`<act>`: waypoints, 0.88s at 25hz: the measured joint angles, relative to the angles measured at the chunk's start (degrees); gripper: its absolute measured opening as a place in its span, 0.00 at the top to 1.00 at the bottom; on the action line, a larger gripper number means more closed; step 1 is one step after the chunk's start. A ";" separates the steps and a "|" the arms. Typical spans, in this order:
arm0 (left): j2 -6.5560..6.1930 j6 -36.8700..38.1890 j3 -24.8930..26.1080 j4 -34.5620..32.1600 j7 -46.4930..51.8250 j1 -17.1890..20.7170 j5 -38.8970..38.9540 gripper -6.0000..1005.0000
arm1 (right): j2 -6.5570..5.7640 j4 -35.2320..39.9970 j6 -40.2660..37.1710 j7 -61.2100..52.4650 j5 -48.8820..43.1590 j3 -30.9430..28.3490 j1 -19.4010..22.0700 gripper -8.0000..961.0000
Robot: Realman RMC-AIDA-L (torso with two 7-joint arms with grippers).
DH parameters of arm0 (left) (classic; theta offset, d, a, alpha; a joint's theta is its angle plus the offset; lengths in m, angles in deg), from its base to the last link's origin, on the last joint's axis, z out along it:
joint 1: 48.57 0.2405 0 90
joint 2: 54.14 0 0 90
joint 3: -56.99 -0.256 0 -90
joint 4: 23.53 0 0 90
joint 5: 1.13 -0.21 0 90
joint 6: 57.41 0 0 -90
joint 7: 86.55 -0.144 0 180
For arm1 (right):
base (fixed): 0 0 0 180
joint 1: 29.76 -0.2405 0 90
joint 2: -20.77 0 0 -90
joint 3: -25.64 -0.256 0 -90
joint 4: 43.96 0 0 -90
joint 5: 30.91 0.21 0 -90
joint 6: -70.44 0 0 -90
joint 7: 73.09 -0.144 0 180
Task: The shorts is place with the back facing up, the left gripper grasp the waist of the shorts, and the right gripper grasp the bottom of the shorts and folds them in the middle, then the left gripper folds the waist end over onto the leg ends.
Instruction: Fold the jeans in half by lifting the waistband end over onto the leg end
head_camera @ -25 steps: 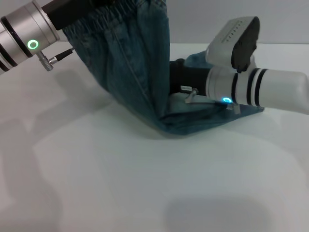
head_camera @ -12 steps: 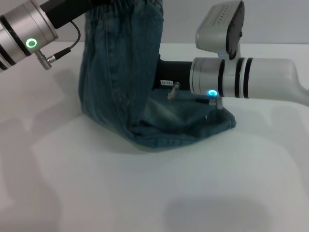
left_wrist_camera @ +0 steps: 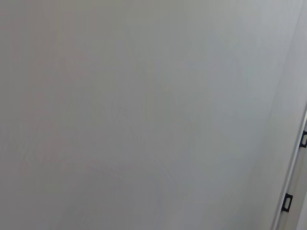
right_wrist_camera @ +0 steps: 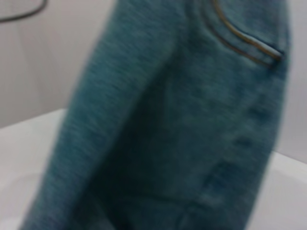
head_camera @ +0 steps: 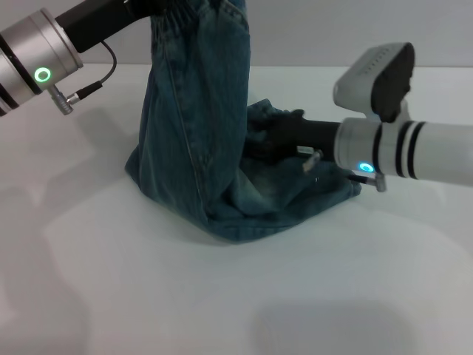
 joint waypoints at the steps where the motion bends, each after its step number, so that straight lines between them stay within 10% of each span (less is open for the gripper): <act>1: 0.00 0.00 0.00 0.01 0.00 0.07 -0.08 0.95 | 0.00 0.32 0.42 -0.01 0.07 0.03 0.64 0.49; 22: 0.67 0.40 -9.05 3.68 -0.68 -0.72 0.23 0.95 | -0.51 13.54 8.91 -0.11 24.12 -1.42 14.21 0.49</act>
